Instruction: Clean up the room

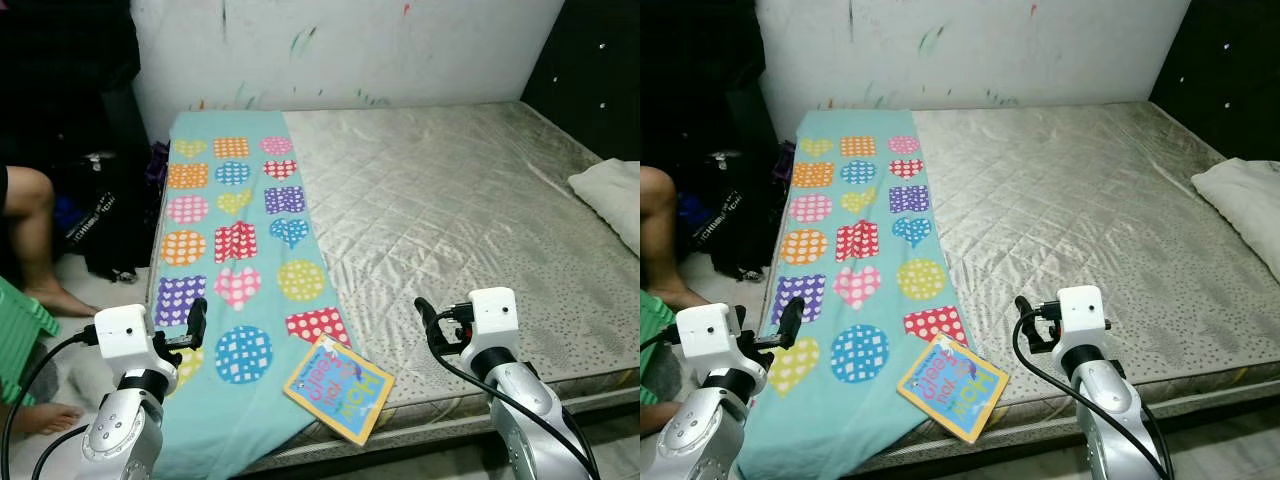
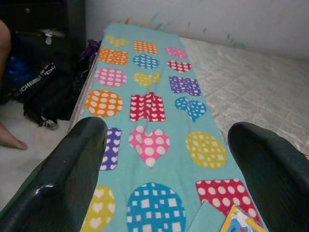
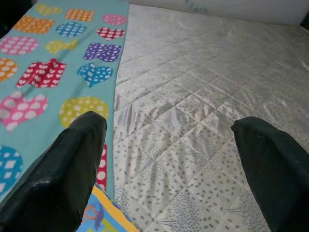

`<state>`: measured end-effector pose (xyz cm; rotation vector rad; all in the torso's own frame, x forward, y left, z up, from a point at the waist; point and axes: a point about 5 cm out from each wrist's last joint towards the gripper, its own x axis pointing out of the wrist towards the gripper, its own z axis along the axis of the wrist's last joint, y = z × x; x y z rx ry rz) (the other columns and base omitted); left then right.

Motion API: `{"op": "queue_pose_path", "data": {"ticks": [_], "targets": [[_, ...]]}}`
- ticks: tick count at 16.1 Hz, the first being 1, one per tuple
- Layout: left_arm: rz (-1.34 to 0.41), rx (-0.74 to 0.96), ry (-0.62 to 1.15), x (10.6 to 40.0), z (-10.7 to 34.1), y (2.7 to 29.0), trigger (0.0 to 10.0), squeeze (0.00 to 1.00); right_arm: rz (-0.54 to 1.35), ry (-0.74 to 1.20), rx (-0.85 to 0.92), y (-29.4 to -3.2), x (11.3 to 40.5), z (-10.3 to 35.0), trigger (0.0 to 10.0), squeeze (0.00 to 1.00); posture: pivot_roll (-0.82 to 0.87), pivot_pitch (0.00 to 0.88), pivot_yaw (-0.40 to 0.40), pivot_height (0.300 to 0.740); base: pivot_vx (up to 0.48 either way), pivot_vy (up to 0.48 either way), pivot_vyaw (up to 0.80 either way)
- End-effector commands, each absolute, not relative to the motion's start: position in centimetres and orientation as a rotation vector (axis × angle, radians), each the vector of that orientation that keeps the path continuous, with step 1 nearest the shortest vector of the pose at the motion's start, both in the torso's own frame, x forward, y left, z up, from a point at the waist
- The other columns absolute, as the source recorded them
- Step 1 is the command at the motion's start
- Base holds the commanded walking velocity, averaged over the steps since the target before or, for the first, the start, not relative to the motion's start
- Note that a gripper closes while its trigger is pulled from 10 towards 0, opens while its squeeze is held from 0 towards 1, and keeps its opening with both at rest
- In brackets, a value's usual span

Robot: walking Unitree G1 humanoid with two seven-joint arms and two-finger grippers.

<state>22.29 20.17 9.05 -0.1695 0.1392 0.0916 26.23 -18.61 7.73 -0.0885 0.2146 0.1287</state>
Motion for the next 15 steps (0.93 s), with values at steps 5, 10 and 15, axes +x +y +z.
{"op": "queue_pose_path", "data": {"ticks": [5,10,15], "targets": [[0.214,-0.218,0.103,21.3,8.6,19.6,10.0,0.00,0.278,0.236,-0.161,-17.8,28.6,8.4,10.0,0.00,-0.03,0.000,-0.214,0.720,0.000,0.000,0.00],[0.174,-0.208,0.087,22.9,8.7,19.6,10.0,0.00,0.225,0.189,-0.144,-17.7,29.9,8.9,10.0,0.00,-0.06,0.000,-0.139,0.720,0.000,0.000,0.00],[0.050,-0.161,0.072,26.5,9.5,19.5,10.0,0.00,0.071,0.152,-0.083,-18.6,28.9,8.3,10.0,0.00,-0.17,0.000,0.043,0.720,0.000,0.000,0.00]]}}
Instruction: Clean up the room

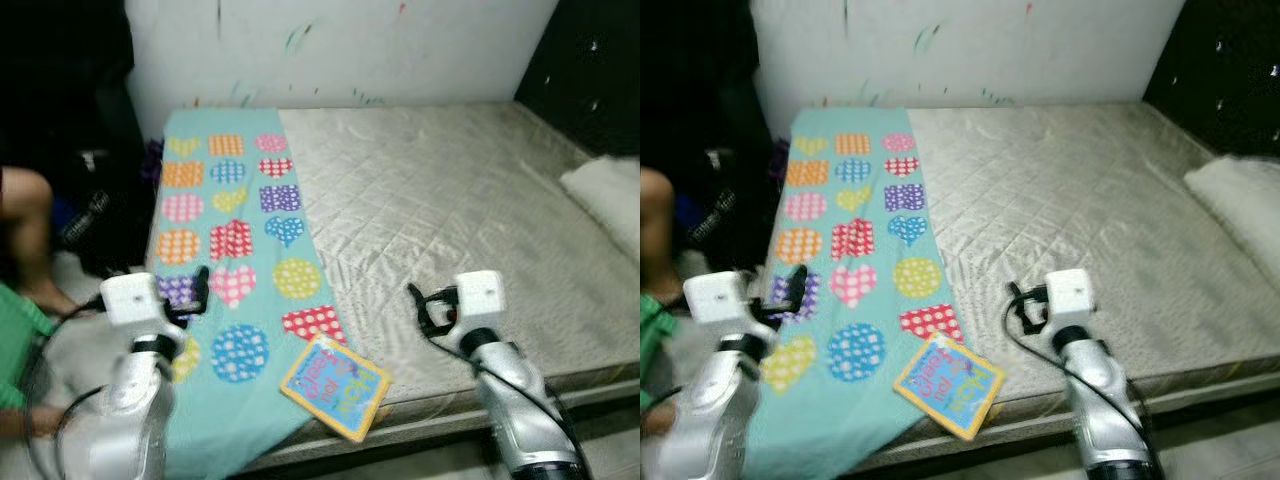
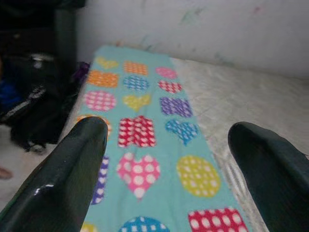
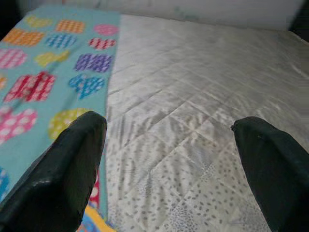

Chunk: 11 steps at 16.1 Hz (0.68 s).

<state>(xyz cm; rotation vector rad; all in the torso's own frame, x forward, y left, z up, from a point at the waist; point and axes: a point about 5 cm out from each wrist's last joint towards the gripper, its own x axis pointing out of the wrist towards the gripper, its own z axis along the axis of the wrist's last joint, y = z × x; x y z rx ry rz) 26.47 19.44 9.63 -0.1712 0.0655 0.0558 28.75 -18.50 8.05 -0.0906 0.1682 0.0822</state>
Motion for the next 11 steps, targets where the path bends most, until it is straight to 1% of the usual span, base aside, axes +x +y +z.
{"op": "queue_pose_path", "data": {"ticks": [1,3,4,6,8,11], "targets": [[0.031,-0.154,0.074,27.1,9.6,19.4,10.0,0.00,0.041,0.142,-0.076,-18.8,28.8,8.3,10.0,0.00,-0.18,0.000,0.065,0.720,0.000,0.000,0.00],[-0.012,-0.143,0.084,27.8,9.4,18.8,10.0,0.00,-0.013,0.121,-0.062,-19.4,28.4,8.3,10.0,0.00,-0.21,0.000,0.105,0.720,0.000,0.000,0.00],[-0.014,-0.141,0.087,27.8,9.3,18.7,10.0,0.00,-0.017,0.120,-0.061,-19.4,28.4,8.3,10.0,0.00,-0.21,0.000,0.109,0.720,0.000,0.000,0.00],[-0.015,-0.136,0.097,27.5,9.0,18.9,10.0,0.00,-0.025,0.119,-0.060,-19.3,28.0,8.0,10.0,0.00,-0.19,0.000,0.105,0.720,0.000,0.000,0.00],[-0.001,-0.131,0.118,26.6,8.4,19.4,10.0,0.00,-0.028,0.114,-0.060,-19.1,27.7,7.8,10.0,0.00,-0.19,0.000,0.103,0.720,0.000,0.000,0.00],[0.005,-0.130,0.118,26.6,8.2,19.6,10.0,0.00,-0.025,0.101,-0.057,-18.8,27.9,8.0,10.0,0.00,-0.18,0.000,0.091,0.715,0.000,0.000,0.00]]}}
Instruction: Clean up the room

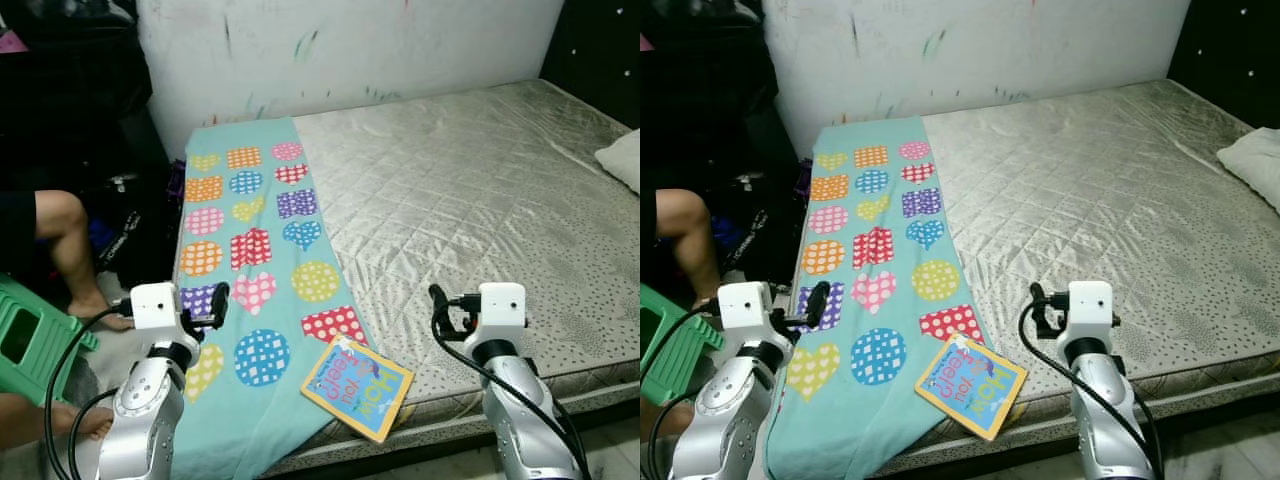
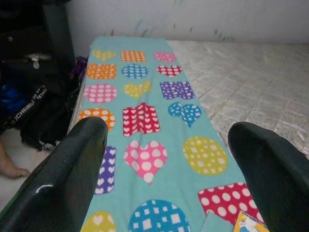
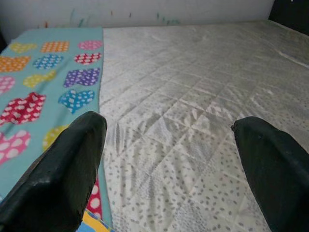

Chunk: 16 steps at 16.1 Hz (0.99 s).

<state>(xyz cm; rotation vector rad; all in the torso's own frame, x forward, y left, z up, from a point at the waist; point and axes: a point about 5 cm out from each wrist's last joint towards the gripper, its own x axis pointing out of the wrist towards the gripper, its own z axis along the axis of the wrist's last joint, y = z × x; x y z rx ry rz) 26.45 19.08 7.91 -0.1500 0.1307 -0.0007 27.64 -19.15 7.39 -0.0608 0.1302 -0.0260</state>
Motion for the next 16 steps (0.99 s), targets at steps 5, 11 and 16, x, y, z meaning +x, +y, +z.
{"op": "queue_pose_path", "data": {"ticks": [5,11,16], "targets": [[0.011,-0.132,0.112,26.0,8.4,19.6,10.0,0.00,-0.004,0.100,-0.066,-18.9,27.6,8.1,10.0,0.00,-0.16,0.000,0.071,0.665,0.000,0.000,0.00],[0.052,-0.123,0.106,25.4,8.4,20.1,10.0,0.00,0.034,0.109,-0.060,-18.3,27.5,7.9,10.0,0.00,-0.14,0.000,0.050,0.615,0.000,0.000,0.00],[0.076,-0.127,0.089,25.1,8.7,20.3,10.0,0.00,0.057,0.103,-0.080,-18.5,27.9,8.2,10.0,0.00,-0.14,0.000,0.038,0.601,0.000,0.000,0.00]]}}
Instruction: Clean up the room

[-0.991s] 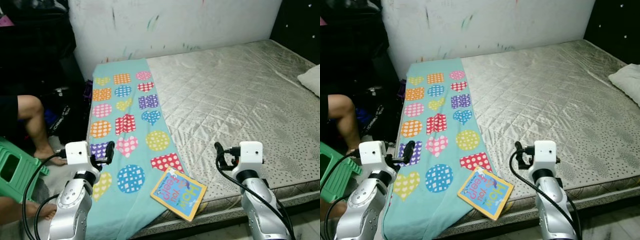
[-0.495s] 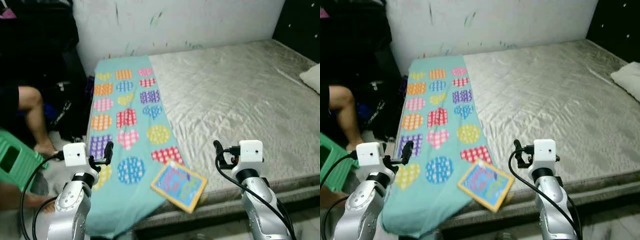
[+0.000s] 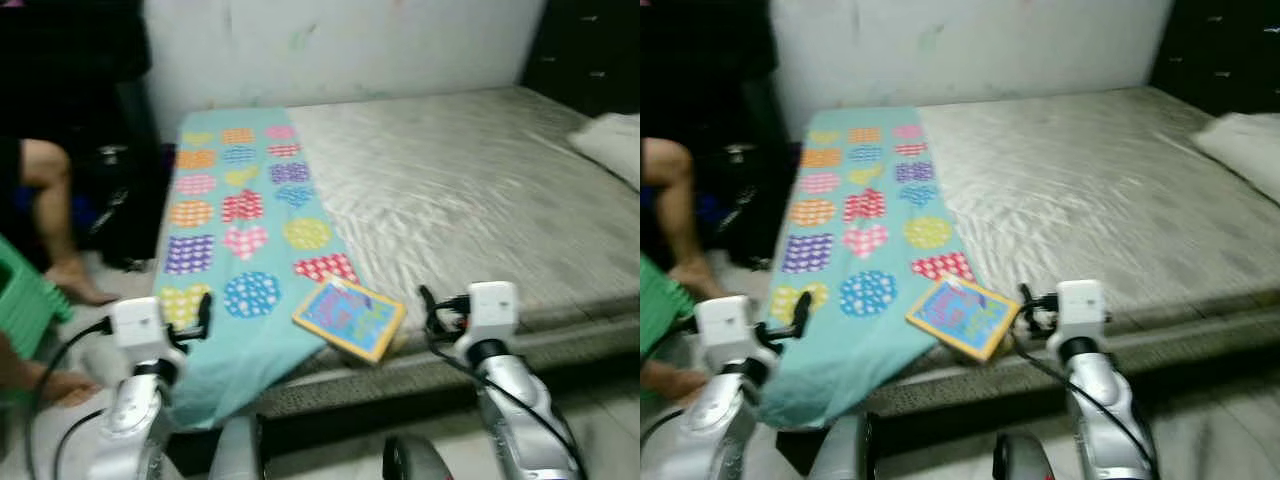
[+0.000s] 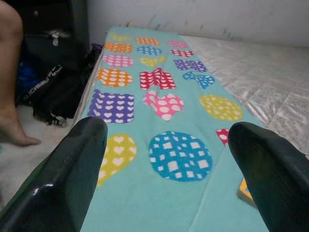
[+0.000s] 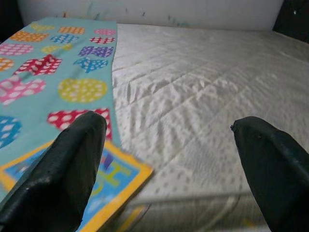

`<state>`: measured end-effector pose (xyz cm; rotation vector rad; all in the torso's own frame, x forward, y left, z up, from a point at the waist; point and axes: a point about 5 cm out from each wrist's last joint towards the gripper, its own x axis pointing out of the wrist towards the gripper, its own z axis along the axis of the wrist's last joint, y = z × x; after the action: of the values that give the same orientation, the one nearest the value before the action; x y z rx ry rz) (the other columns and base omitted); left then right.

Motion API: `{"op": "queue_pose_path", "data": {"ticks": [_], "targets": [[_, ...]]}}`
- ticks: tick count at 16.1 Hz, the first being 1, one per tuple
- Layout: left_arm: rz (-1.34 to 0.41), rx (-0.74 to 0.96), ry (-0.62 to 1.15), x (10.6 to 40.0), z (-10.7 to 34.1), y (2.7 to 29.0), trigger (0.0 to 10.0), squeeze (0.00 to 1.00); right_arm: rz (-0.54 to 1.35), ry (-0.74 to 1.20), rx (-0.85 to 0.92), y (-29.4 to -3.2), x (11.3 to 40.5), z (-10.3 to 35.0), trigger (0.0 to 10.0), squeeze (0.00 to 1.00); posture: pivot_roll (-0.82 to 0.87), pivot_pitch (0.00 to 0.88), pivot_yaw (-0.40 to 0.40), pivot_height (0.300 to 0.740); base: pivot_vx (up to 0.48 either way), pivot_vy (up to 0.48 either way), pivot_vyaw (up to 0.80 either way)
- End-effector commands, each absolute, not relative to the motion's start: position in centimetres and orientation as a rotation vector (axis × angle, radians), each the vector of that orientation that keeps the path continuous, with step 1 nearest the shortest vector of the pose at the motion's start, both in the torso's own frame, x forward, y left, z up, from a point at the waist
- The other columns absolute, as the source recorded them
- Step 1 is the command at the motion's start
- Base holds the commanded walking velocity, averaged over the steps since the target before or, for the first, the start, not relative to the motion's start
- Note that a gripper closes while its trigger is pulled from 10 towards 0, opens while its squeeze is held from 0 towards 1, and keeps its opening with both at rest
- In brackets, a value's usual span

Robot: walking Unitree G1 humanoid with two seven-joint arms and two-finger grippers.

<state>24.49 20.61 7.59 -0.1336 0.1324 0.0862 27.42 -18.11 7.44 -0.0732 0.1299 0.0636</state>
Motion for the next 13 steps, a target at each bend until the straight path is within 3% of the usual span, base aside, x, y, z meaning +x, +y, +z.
{"op": "queue_pose_path", "data": {"ticks": [1,3,7,13], "targets": [[0.073,-0.130,0.084,25.10,8.77,20.22,10.0,0.00,0.057,0.102,-0.082,-18.64,27.94,8.34,10.0,0.00,-0.14,0.000,0.036,0.601,0.000,0.000,0.00],[0.067,-0.133,0.080,25.05,8.86,20.06,10.0,0.00,0.057,0.098,-0.087,-18.86,28.14,8.54,10.0,0.00,-0.14,0.000,0.035,0.601,0.000,0.000,0.00],[0.050,-0.143,0.076,25.03,8.97,19.74,10.0,0.00,0.059,0.100,-0.092,-19.03,28.18,8.63,10.0,0.00,-0.14,0.000,0.028,0.601,0.289,0.000,0.00],[0.048,-0.148,0.073,24.70,9.08,19.60,10.0,0.00,0.064,0.107,-0.093,-18.92,28.14,8.50,10.0,0.00,-0.13,0.000,0.022,0.601,0.480,0.000,0.00]]}}
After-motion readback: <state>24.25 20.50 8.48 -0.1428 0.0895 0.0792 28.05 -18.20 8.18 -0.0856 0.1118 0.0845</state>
